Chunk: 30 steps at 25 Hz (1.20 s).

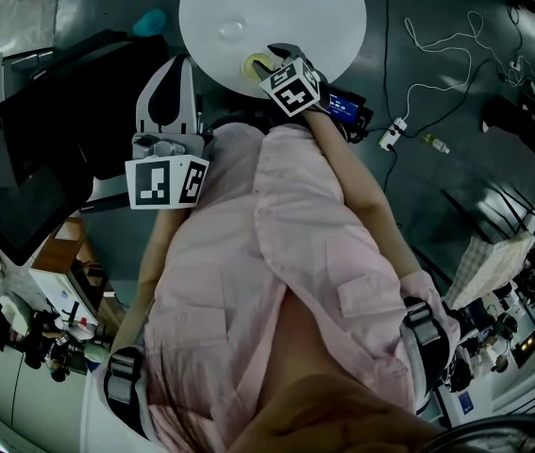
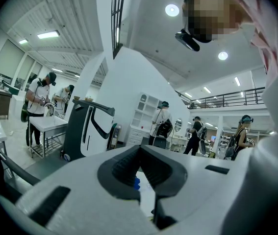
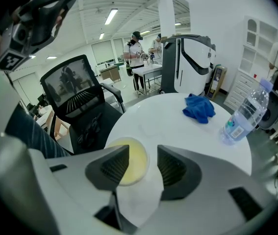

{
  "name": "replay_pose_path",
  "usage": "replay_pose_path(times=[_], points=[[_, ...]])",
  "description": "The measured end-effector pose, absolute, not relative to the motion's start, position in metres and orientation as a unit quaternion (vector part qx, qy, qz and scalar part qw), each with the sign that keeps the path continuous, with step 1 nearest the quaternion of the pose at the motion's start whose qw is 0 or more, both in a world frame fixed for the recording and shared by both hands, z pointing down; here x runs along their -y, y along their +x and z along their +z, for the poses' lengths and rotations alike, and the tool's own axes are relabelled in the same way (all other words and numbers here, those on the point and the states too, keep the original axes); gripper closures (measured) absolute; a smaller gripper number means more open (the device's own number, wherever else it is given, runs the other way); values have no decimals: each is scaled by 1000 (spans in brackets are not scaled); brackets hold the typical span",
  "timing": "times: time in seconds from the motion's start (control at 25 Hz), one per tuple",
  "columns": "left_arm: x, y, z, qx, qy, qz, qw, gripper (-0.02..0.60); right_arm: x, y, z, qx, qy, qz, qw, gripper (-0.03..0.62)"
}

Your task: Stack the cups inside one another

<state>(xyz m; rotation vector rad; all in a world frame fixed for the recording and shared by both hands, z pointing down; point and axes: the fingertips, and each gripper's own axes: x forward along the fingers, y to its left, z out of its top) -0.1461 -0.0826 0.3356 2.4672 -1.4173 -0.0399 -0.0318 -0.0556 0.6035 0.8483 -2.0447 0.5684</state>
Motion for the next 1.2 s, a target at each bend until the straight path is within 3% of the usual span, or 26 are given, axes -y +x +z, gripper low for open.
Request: replay_pose_path(times=[0.6, 0.68, 0.84, 1.2], points=[[78, -144, 334, 488, 861, -15, 142, 566, 62, -23, 585, 820, 372, 228, 370, 433], [78, -144, 334, 488, 861, -14, 141, 566, 66, -20, 577, 823, 388, 231, 346, 445], [75, -142, 333, 488, 862, -12, 136, 566, 74, -8, 548, 829, 423, 231, 283, 546], [67, -118, 330, 473, 873, -5, 118, 566, 75, 17, 463, 851, 463, 189, 159, 557]])
